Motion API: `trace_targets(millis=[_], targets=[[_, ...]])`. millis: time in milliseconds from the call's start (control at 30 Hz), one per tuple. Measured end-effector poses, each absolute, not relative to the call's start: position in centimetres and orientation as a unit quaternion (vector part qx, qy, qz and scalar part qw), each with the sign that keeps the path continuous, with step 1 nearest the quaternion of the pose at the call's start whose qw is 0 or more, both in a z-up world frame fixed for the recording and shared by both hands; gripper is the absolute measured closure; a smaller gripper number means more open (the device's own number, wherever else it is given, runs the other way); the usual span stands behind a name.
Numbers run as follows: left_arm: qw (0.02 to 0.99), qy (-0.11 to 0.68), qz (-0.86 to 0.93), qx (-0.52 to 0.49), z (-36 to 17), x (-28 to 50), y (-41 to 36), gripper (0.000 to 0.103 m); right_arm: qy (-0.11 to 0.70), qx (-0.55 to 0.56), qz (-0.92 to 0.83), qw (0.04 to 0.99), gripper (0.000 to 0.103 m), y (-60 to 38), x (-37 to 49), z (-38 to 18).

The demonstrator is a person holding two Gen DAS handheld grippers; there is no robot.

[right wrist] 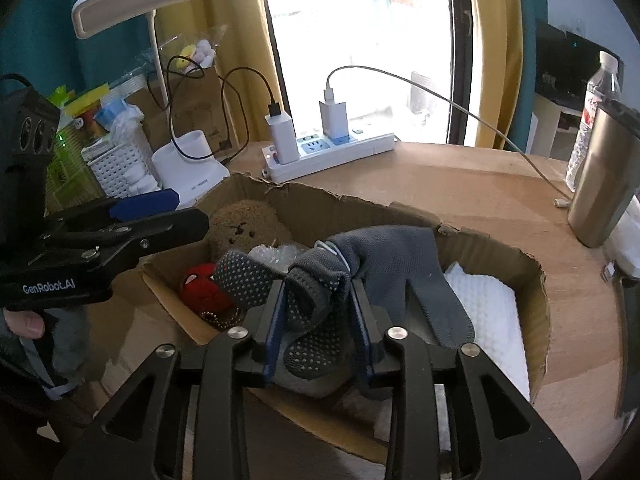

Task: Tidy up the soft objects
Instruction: 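Open both tools and withdraw them from the box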

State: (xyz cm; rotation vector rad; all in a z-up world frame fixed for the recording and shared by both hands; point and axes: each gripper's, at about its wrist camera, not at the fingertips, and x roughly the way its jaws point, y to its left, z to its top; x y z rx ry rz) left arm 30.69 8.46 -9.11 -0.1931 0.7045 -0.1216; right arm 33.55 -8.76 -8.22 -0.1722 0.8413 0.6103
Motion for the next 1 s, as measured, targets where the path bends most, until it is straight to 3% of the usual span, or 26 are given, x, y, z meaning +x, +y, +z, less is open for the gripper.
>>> trace_targets(millis=[67, 333, 433, 1000], targets=[[0.933, 0.343, -0.061, -0.094, -8.9, 30.5, 8.4, 0.029, 0.399, -0.081, 0.289, 0.866, 0.061, -8.8, 33.4, -8.1], [0.936, 0.333, -0.068, -0.090, -8.0, 29.3, 8.0, 0.029, 0.387, -0.078, 0.277, 0.876, 0.060, -9.5, 32.6, -7.0], [0.937, 0.329, -0.071, -0.088, -7.6, 28.7, 7.7, 0.029, 0.381, -0.073, 0.274, 0.880, 0.053, -9.8, 32.1, -6.4], [0.946, 0.304, -0.081, -0.073, -5.4, 24.9, 6.2, 0.029, 0.349, -0.071, 0.255, 0.899, 0.049, -11.5, 28.5, -3.7]])
